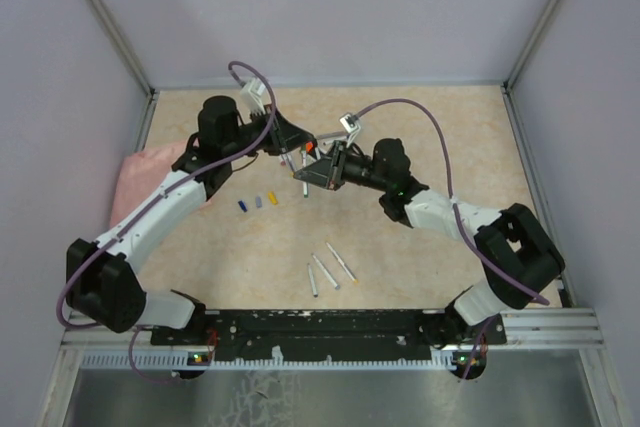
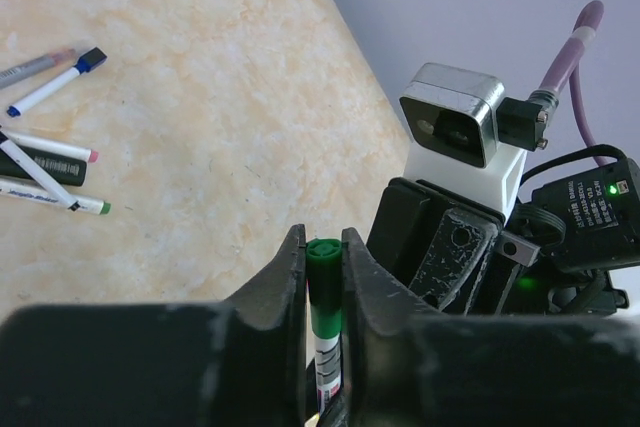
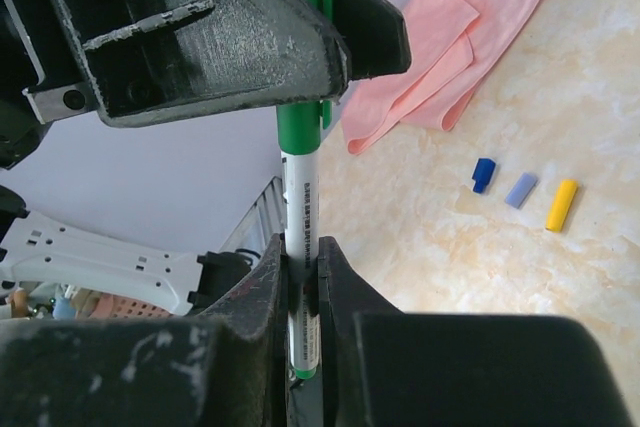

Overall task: Open the pen caps
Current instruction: Open the pen cap from the pen.

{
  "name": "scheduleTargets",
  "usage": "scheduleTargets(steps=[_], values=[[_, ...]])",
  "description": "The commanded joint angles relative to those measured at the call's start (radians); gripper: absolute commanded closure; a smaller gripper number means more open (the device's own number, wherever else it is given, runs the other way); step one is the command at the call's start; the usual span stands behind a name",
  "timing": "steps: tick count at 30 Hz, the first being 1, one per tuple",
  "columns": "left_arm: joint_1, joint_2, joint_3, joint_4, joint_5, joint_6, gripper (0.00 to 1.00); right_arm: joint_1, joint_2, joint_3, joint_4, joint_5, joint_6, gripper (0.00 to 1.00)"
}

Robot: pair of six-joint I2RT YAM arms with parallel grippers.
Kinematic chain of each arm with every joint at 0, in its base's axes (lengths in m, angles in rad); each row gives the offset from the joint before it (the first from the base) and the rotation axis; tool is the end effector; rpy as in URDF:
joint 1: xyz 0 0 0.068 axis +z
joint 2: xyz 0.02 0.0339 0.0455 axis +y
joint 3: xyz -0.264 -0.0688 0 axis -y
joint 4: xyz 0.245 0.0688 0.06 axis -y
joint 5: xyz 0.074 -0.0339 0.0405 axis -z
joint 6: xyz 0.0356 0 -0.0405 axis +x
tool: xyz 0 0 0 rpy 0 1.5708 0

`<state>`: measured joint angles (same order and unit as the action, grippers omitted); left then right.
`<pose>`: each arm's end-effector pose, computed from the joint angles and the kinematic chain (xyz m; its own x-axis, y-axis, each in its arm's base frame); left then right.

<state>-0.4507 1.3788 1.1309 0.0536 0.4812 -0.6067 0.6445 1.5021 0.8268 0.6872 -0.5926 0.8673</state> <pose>0.2858 -0.1566 0.3503 -0.5960 -0.2731 -0.7551 0.5540 0.5410 -0.6328 0.2552 0.2166 0.2718 -0.7143 0.2544 -0.6519 -0.6184 0.2064 0.7582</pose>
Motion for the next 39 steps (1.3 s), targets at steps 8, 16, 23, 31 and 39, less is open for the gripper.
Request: scheduleTargets(steps=[8,16,23,31,39], values=[[0.02,-0.052,-0.042,0.063,0.023,0.007,0.59,0.02,-0.022,0.041,0.039,-0.013,-0.003,1.0],[0.02,-0.035,-0.034,0.011,0.034,0.006,0.6,0.02,-0.028,0.049,0.012,-0.003,-0.027,1.0],[0.02,-0.029,-0.029,-0.034,0.028,0.015,0.61,0.02,-0.032,0.057,-0.026,0.008,-0.054,1.0],[0.021,-0.022,-0.03,-0.044,0.037,0.014,0.64,0.02,-0.036,0.062,-0.047,0.017,-0.071,1.0],[0.02,-0.003,-0.03,-0.028,0.089,-0.001,0.78,0.02,-0.037,0.061,-0.053,0.018,-0.076,1.0]])
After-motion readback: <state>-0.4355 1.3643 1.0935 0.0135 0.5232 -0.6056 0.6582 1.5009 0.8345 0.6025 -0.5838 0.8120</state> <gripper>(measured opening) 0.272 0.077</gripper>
